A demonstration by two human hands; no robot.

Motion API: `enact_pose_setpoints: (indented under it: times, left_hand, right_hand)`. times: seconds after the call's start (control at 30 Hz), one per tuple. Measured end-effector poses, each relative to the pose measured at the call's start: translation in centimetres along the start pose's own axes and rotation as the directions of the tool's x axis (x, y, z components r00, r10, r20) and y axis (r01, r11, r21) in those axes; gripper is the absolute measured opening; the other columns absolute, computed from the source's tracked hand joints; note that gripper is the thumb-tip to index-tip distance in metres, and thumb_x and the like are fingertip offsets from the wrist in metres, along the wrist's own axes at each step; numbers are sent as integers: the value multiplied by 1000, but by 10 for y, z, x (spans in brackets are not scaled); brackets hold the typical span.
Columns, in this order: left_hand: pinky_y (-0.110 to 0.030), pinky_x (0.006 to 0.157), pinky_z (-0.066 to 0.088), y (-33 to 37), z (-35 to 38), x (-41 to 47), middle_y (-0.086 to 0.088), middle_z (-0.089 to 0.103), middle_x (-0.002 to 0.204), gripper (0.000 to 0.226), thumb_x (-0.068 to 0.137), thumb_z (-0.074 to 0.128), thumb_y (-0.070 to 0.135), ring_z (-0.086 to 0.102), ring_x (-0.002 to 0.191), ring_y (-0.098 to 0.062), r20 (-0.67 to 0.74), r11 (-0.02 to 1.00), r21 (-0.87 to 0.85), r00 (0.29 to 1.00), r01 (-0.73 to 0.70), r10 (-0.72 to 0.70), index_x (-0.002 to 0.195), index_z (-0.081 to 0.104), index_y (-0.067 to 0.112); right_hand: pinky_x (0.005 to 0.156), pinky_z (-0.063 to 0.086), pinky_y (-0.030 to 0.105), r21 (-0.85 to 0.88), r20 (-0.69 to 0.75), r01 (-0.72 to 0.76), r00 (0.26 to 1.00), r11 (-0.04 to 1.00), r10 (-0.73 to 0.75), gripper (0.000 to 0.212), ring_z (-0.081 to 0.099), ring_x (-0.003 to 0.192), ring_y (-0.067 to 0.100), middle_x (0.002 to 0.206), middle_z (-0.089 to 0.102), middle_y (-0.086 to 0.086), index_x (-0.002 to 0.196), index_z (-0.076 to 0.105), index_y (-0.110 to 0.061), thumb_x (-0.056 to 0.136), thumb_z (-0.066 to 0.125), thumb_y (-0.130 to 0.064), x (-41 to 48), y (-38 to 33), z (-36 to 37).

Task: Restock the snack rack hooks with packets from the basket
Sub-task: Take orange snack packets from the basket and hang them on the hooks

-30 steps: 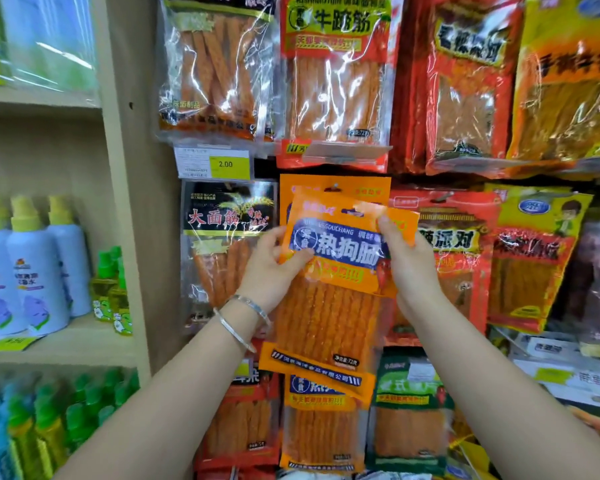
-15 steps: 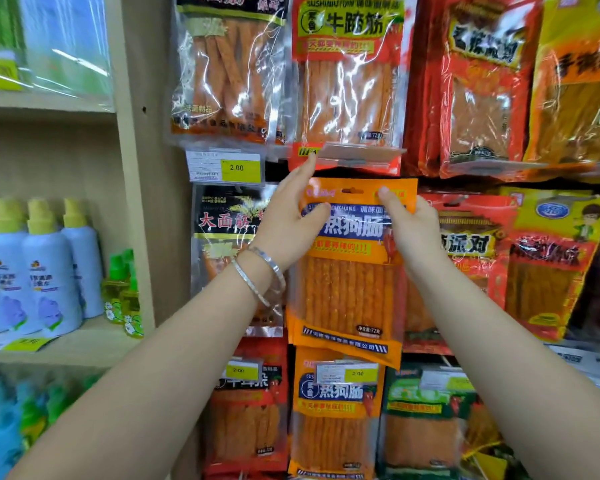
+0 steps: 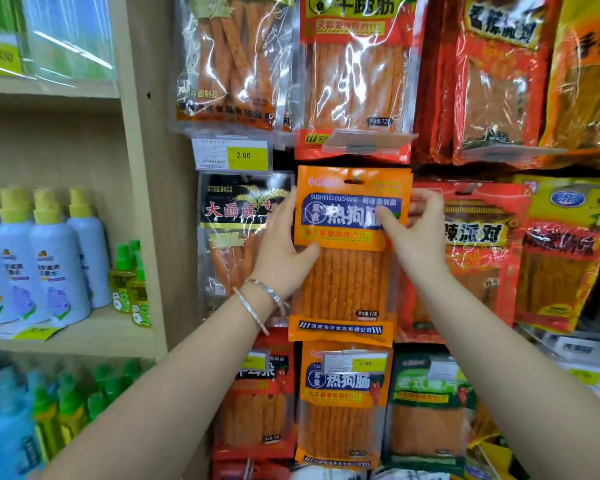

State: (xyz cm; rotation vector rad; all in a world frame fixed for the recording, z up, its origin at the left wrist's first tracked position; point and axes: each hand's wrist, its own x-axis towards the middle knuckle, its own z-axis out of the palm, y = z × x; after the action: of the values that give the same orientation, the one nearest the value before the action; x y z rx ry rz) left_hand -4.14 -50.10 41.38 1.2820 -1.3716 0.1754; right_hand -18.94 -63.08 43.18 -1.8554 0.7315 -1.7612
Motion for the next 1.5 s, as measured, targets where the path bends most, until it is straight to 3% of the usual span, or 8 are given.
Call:
enact_pose_setpoints:
  times: [0.17,0.37,0.67,0.9,1.07,1.17,1.3,1.5]
  left_hand:
    - [-32,114,24,-41,25,-43,4,8,158,106,81,64,6,13,141,-7,172,972,28,956,234,-236,147,-14,33]
    - [-22,101,33,-63,38,-60,-5,18,156,115,81,70,12,33,135,-13,198,948,149,931,281,-307,143,-25,32]
    - [-30,76,48,-68,50,-46,-6,-1,159,123,84,67,16,49,124,-31,99,939,325,984,111,-151,121,-45,51]
    - [-33,91,46,-65,45,-37,-5,2,159,127,80,72,16,41,132,-25,164,927,361,972,97,-166,120,-41,56]
    - [-32,103,35,-54,49,-61,-5,-2,158,112,82,68,15,18,142,-26,84,936,336,986,106,-142,135,-25,47]
    - [-35,110,23,-41,56,-77,-13,0,157,90,81,67,11,10,143,-28,-19,913,398,995,94,-94,149,10,27]
    - [-52,107,27,-20,71,-92,-19,34,143,58,74,64,2,32,132,-39,-92,811,581,995,75,-26,129,51,17]
    - [-42,99,36,13,105,-85,-9,48,130,52,77,57,2,43,122,-30,47,835,549,999,-40,17,127,53,15]
  right_hand:
    - [106,33,34,-214,176,89,983,973,-51,83,32,130,18,143,32,7,148,20,-19,81,69,-27,-57,34,-9]
    - [115,17,30,-311,404,153,915,938,-15,115,5,145,12,160,3,-1,148,-17,-26,79,74,-35,-91,60,-13]
    - [113,23,36,-514,409,254,912,819,-26,110,8,146,24,159,4,8,150,-11,-14,81,71,-38,-67,65,5]
    - [113,24,36,-505,394,239,919,829,-25,110,11,145,24,158,8,8,151,-6,-15,78,73,-38,-67,67,3]
    - [105,33,39,-482,265,231,958,845,-110,96,30,131,31,142,30,18,148,21,-7,75,77,-35,-88,65,-6]
    - [101,35,39,-448,249,264,954,854,-165,72,39,121,31,129,40,16,137,42,-7,76,76,-27,-97,62,-12]
    - [99,37,34,-360,291,310,933,880,-210,44,44,117,25,122,46,10,121,54,-11,80,68,-20,-100,63,-37]
    - [99,29,30,-380,135,217,975,899,-179,49,41,118,28,122,51,16,123,52,-4,79,69,-16,-65,77,-101]
